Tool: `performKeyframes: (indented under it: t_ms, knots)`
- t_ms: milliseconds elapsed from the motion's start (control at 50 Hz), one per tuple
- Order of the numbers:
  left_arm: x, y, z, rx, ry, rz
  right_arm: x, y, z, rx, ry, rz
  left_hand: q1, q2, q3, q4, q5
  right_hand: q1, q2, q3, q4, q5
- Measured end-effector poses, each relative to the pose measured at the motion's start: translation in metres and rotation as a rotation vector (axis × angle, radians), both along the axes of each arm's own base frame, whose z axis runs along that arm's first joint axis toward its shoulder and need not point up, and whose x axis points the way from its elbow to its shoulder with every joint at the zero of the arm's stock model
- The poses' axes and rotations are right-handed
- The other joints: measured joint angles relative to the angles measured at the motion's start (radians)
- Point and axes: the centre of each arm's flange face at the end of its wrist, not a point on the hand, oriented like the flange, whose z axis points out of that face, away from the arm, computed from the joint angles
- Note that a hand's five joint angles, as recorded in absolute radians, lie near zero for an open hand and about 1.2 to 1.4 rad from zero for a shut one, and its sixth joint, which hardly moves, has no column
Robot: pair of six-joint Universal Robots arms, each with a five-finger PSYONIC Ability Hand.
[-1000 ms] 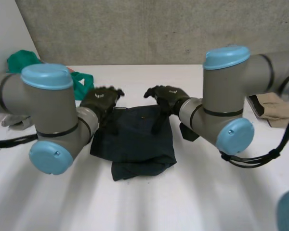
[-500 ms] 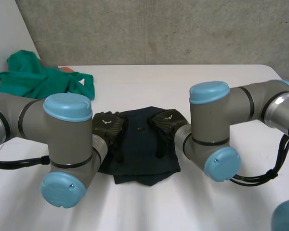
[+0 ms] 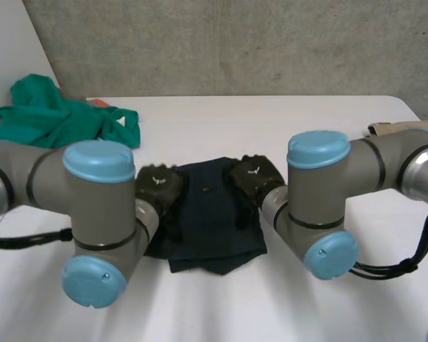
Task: Fold the laundry.
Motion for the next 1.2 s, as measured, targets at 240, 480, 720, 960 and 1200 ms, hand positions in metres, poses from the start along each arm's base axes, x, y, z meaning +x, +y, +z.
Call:
performKeyframes:
  t_ms: [240, 480, 720, 960, 1200]
  knots:
    - [0.001, -0.006, 0.112, -0.241, 0.240, -0.197, -0.033, 0.038, 0.061, -0.166, -0.117, -0.036, 0.000, 0.000, 0.000, 0.000, 0.000, 0.000, 0.000, 0.000, 0.000, 0.000]
    - [-0.001, 0.003, 0.126, -0.184, 0.300, -0.481, -0.047, 0.109, -0.011, -0.187, -0.129, 0.071, 0.000, 0.000, 0.000, 0.000, 0.000, 0.000, 0.000, 0.000, 0.000, 0.000]
    - [-0.005, 0.004, 0.118, -0.151, 0.296, -0.494, -0.018, 0.097, -0.053, -0.323, -0.072, 0.130, 0.000, 0.000, 0.000, 0.000, 0.000, 0.000, 0.000, 0.000, 0.000, 0.000]
    - [-0.006, 0.005, 0.116, -0.143, 0.298, -0.494, 0.009, 0.067, -0.047, -0.449, -0.064, 0.131, 0.000, 0.000, 0.000, 0.000, 0.000, 0.119, 0.112, 0.152, 0.097, 0.085]
    - [-0.005, 0.006, 0.116, -0.139, 0.302, -0.491, 0.023, 0.050, -0.038, -0.394, -0.062, 0.121, 0.000, 0.000, 0.000, 0.000, 0.000, 0.765, 0.947, 0.981, 0.949, 0.830]
